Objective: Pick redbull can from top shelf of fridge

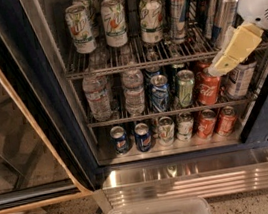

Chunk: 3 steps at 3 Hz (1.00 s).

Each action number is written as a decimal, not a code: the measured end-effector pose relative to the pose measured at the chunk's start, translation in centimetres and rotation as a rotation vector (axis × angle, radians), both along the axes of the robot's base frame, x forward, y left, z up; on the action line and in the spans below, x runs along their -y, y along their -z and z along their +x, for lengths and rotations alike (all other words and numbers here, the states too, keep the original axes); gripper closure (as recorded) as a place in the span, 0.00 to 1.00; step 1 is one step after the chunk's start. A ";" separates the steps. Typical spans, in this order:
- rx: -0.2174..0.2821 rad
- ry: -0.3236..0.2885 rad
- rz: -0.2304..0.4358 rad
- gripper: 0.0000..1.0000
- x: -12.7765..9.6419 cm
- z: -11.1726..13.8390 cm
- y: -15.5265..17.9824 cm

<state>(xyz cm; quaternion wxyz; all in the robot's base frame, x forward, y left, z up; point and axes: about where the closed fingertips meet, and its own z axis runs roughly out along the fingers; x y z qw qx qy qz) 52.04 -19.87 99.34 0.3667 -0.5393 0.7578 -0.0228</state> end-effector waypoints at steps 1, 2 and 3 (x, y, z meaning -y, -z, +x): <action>0.006 -0.002 0.009 0.00 -0.2 0.1 -0.2; 0.023 0.000 0.017 0.00 -0.4 0.1 -0.4; 0.050 0.001 0.125 0.00 -2.1 -0.1 1.3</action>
Offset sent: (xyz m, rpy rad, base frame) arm 0.0031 0.0044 0.0023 0.0308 -0.0353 -0.0059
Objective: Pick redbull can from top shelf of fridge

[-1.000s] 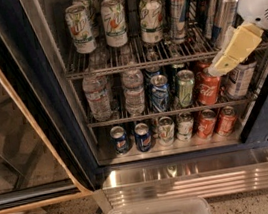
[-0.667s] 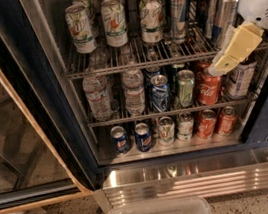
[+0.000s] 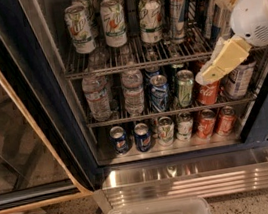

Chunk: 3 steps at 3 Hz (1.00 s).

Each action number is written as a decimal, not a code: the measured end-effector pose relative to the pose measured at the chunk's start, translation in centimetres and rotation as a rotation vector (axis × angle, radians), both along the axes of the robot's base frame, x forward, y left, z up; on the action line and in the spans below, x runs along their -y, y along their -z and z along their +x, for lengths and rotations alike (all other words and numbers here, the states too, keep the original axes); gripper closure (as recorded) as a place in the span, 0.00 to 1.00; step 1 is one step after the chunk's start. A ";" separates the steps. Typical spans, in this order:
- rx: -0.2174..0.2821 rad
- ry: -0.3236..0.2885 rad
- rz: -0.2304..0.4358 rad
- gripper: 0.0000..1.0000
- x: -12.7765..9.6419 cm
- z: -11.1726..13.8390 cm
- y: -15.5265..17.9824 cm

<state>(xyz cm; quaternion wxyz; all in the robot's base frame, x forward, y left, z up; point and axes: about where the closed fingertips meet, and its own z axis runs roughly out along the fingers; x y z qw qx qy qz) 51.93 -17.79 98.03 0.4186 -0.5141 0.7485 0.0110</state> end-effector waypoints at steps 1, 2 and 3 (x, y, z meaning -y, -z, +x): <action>0.047 0.032 0.161 0.00 -2.3 -0.4 1.1; 0.128 0.080 0.327 0.00 -3.9 0.8 1.0; 0.191 0.121 0.392 0.00 -4.4 1.8 -1.4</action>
Offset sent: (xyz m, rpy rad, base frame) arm 0.0478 0.0284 0.0152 0.5815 -0.3416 -0.2359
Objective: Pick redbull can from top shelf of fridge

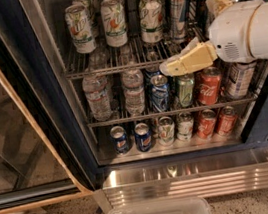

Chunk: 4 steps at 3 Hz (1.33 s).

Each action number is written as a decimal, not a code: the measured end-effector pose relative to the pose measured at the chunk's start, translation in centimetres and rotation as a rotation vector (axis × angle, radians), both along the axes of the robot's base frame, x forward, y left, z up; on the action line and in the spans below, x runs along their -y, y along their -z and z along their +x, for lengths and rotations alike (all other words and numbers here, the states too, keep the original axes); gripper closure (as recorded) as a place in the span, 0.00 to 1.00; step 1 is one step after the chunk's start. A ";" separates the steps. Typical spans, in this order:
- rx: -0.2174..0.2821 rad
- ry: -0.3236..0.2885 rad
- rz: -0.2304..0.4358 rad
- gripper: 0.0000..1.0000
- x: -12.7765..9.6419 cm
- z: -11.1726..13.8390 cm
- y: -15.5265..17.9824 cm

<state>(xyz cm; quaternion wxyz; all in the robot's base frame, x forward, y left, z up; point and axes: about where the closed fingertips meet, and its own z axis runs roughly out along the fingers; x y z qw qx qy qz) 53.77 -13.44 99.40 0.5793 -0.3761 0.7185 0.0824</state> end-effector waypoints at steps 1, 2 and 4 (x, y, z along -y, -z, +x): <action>0.000 0.002 -0.001 0.00 0.1 0.0 0.0; 0.032 -0.003 0.021 0.00 -0.7 0.7 0.1; 0.189 0.109 0.099 0.00 -1.6 3.0 -0.6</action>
Offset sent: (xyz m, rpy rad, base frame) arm 0.0199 0.0139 -0.0089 0.0647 -0.0759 0.0038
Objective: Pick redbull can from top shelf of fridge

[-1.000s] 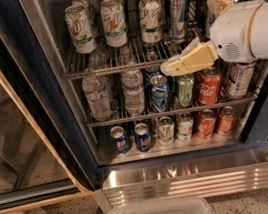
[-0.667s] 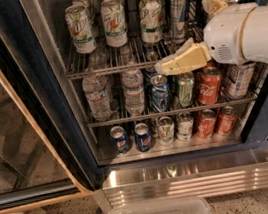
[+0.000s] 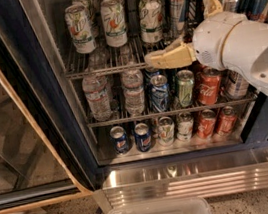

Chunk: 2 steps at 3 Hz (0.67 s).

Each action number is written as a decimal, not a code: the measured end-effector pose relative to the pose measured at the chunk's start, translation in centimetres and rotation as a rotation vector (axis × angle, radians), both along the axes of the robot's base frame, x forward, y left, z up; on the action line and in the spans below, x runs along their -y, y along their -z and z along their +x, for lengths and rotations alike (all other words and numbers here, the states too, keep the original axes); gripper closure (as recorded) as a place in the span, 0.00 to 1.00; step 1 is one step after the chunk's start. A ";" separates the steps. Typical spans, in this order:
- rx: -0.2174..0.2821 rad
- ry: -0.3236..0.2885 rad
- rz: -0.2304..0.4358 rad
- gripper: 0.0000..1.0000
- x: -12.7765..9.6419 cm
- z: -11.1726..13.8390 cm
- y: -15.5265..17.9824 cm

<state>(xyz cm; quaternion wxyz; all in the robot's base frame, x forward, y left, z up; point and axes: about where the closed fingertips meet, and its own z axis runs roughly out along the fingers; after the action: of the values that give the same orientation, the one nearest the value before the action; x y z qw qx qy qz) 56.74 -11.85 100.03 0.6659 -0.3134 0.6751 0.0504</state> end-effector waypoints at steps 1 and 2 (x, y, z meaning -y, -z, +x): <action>0.062 0.058 0.029 0.00 0.1 0.9 -0.8; 0.092 0.079 0.079 0.00 0.2 1.8 -0.9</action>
Offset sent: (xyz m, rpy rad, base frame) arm 0.0281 -0.0091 0.0031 0.1480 -0.1256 -0.1118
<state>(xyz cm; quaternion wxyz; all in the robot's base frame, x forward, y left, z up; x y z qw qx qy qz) 58.58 -12.09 100.93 0.7095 -0.2617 0.6533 0.0363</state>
